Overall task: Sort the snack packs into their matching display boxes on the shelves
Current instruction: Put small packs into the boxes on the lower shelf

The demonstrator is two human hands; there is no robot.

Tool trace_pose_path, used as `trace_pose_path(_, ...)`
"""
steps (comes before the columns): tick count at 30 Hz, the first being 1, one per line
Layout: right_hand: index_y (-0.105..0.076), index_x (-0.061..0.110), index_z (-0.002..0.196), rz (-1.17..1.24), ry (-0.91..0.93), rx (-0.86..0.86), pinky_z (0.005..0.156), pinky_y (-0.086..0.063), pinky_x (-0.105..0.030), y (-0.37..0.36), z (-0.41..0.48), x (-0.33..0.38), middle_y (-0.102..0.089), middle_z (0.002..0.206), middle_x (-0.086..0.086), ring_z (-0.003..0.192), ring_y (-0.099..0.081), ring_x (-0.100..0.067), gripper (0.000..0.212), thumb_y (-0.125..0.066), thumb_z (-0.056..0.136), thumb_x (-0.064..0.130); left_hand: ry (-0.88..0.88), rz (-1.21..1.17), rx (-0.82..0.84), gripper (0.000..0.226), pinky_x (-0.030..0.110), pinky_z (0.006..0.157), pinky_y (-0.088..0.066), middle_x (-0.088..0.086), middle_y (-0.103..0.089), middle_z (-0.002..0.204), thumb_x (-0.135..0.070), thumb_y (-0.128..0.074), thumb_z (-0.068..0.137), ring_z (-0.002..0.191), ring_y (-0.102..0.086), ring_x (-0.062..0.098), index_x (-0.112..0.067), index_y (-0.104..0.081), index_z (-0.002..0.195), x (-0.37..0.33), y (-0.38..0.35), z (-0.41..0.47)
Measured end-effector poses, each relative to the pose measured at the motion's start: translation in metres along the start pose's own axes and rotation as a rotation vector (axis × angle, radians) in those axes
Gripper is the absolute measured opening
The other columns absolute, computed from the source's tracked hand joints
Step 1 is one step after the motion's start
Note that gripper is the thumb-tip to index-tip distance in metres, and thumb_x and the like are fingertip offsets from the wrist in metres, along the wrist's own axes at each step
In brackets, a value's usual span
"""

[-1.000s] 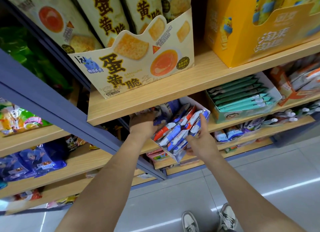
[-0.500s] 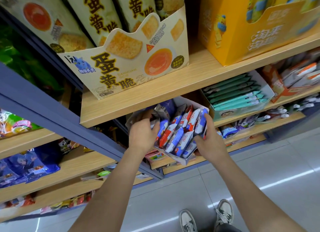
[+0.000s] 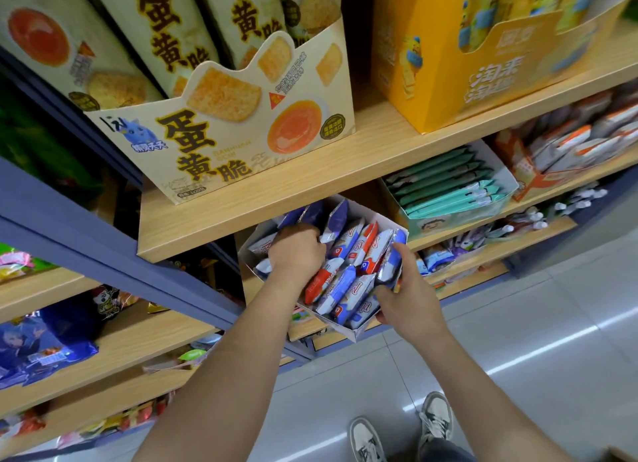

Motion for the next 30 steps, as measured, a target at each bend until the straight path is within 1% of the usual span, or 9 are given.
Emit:
trace_pose_path(3,-0.023,0.032,0.149,-0.112,0.084,-0.070,0.083,-0.055,-0.044,0.005,0.000,0.003,-0.056,0.129,-0.003,0.108,-0.061,-0.025,0.068,-0.060,0.093,0.024,-0.047,-0.148,-0.050,0.025,0.038,0.079,-0.054,0.004,-0.067,0.105,-0.024,-0.049,0.093,0.096,-0.062,0.026,-0.026,-0.066,0.111,0.005,0.003,-0.005)
trace_pose_path(5,-0.031,0.025,0.147,-0.274,0.178,-0.150,0.083,-0.055,-0.043,0.008,0.002,0.006,-0.044,0.138,-0.005,0.116,-0.054,-0.025,0.060,-0.059,0.094,0.026,-0.087,-0.199,-0.110,0.030,0.041,0.080,-0.055,0.006,-0.067,0.108,-0.036,-0.042,0.094,0.100,-0.062,0.028,-0.027,-0.062,0.113,0.014,-0.002,-0.012)
trace_pose_path(7,-0.042,0.017,0.144,-0.422,0.235,-0.199,0.091,-0.051,-0.043,0.010,0.003,0.007,-0.039,0.146,-0.009,0.126,-0.043,-0.027,0.054,-0.060,0.095,0.026,-0.100,-0.079,-0.028,0.045,0.048,0.092,-0.050,0.007,-0.062,0.125,-0.057,-0.030,0.092,0.115,-0.057,0.031,-0.036,-0.050,0.125,0.021,-0.010,-0.016)
trace_pose_path(9,-0.053,0.014,0.137,-0.491,0.248,-0.240,0.094,-0.049,-0.042,0.009,0.001,0.007,-0.042,0.142,-0.011,0.128,-0.039,-0.029,0.046,-0.062,0.094,0.028,-0.048,0.025,0.112,0.051,0.052,0.101,-0.042,0.007,-0.056,0.134,-0.065,-0.025,0.093,0.122,-0.052,0.034,-0.041,-0.041,0.135,0.027,-0.018,-0.016)
trace_pose_path(13,-0.057,0.019,0.127,-0.512,0.068,-0.200,0.083,-0.047,-0.031,0.007,0.009,0.012,-0.044,0.123,-0.009,0.112,-0.045,-0.022,0.039,-0.058,0.095,0.040,-0.002,0.084,0.258,0.050,0.047,0.097,-0.040,0.005,-0.063,0.122,-0.063,-0.024,0.098,0.114,-0.056,0.029,-0.036,-0.050,0.131,0.024,-0.017,-0.014)
trace_pose_path(18,-0.047,0.013,0.121,-0.543,-0.033,-0.081,0.070,-0.041,-0.031,0.003,0.024,0.023,-0.044,0.120,-0.012,0.079,-0.049,-0.020,0.040,-0.050,0.098,0.044,-0.047,-0.010,0.237,0.048,0.045,0.096,-0.047,0.005,-0.062,0.128,-0.059,-0.033,0.099,0.115,-0.058,0.028,-0.035,-0.040,0.139,0.031,-0.003,-0.018)
trace_pose_path(23,-0.045,0.010,0.122,-0.542,-0.033,-0.080,0.070,-0.042,-0.033,0.005,0.029,0.022,-0.050,0.119,-0.014,0.087,-0.059,-0.025,0.045,-0.057,0.094,0.044,0.032,0.217,0.134,0.034,0.043,0.097,-0.038,0.003,-0.067,0.110,-0.054,-0.040,0.098,0.106,-0.061,0.027,-0.022,-0.048,0.109,0.058,0.001,-0.029)
trace_pose_path(26,-0.053,0.012,0.108,-0.657,-0.035,-0.071,0.066,-0.042,-0.030,0.010,0.038,0.026,-0.061,0.102,-0.011,0.081,-0.059,-0.026,0.039,-0.058,0.092,0.046,0.076,0.170,0.052,0.031,0.041,0.095,-0.039,0.001,-0.069,0.098,-0.053,-0.042,0.099,0.097,-0.063,0.025,-0.024,-0.048,0.090,0.057,0.003,-0.030)
trace_pose_path(30,-0.057,0.015,0.086,-0.622,-0.030,-0.072,0.059,-0.038,-0.026,0.014,0.043,0.026,-0.060,0.079,-0.004,0.066,-0.053,-0.020,0.029,-0.058,0.092,0.043,0.125,0.209,-0.038,0.039,0.041,0.094,-0.035,0.000,-0.070,0.091,-0.053,-0.040,0.099,0.092,-0.064,0.025,-0.021,-0.062,0.093,0.060,0.001,-0.035)
Point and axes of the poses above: each hand's wrist, its own z-axis towards the middle knuckle, its own y-axis out of the back of the hand, x = y × z, the point moved 3 cm from there along z, towards the middle knuckle
